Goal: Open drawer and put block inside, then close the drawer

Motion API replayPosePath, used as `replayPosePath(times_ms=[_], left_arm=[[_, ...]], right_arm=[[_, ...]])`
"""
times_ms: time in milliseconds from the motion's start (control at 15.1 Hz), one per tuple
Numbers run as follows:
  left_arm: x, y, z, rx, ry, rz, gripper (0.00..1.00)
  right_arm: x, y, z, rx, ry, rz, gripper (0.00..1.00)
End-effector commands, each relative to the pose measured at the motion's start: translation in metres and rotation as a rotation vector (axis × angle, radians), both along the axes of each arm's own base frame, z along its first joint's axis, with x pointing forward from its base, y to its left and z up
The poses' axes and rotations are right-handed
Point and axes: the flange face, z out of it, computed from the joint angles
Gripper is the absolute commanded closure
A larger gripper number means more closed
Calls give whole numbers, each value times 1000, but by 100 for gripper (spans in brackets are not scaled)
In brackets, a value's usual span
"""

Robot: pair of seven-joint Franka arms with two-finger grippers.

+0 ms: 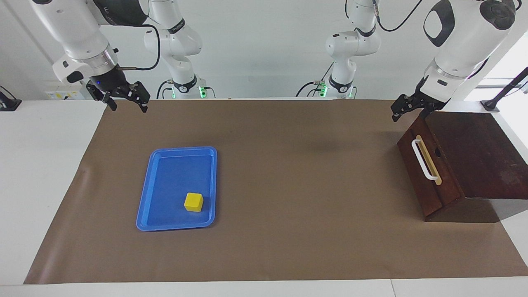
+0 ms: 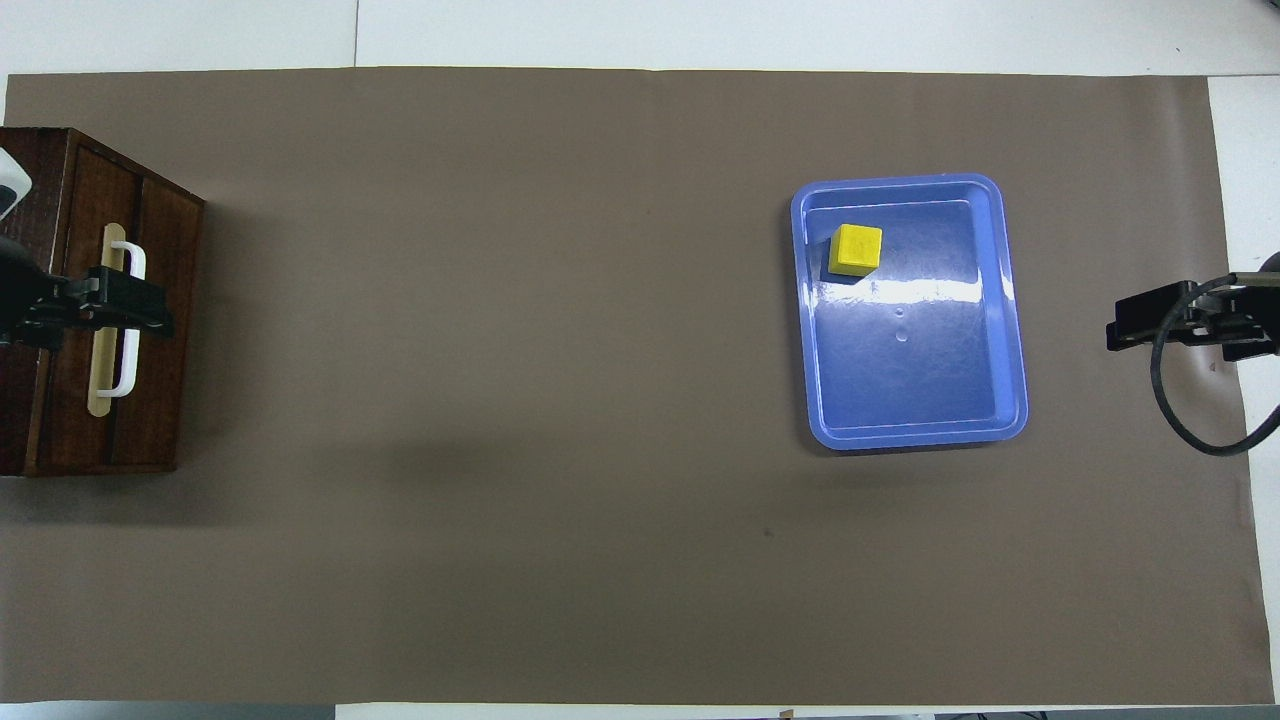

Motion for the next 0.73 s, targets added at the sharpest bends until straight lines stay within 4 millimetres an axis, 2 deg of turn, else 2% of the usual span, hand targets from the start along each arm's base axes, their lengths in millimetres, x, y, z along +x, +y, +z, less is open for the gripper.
replayPosePath(times_ms=[0, 332, 465, 664], left_arm=[[-1, 4, 4, -11, -12, -6, 0], [5, 4, 1, -7, -64, -5, 0], [8, 6, -8, 34, -125, -16, 0], [15, 7, -39, 125, -170, -59, 0]], right_arm=[[0, -3, -1, 5, -10, -10, 0], [0, -2, -1, 5, -10, -8, 0], [0, -2, -1, 5, -10, -8, 0], [0, -2, -1, 7, -10, -9, 0]])
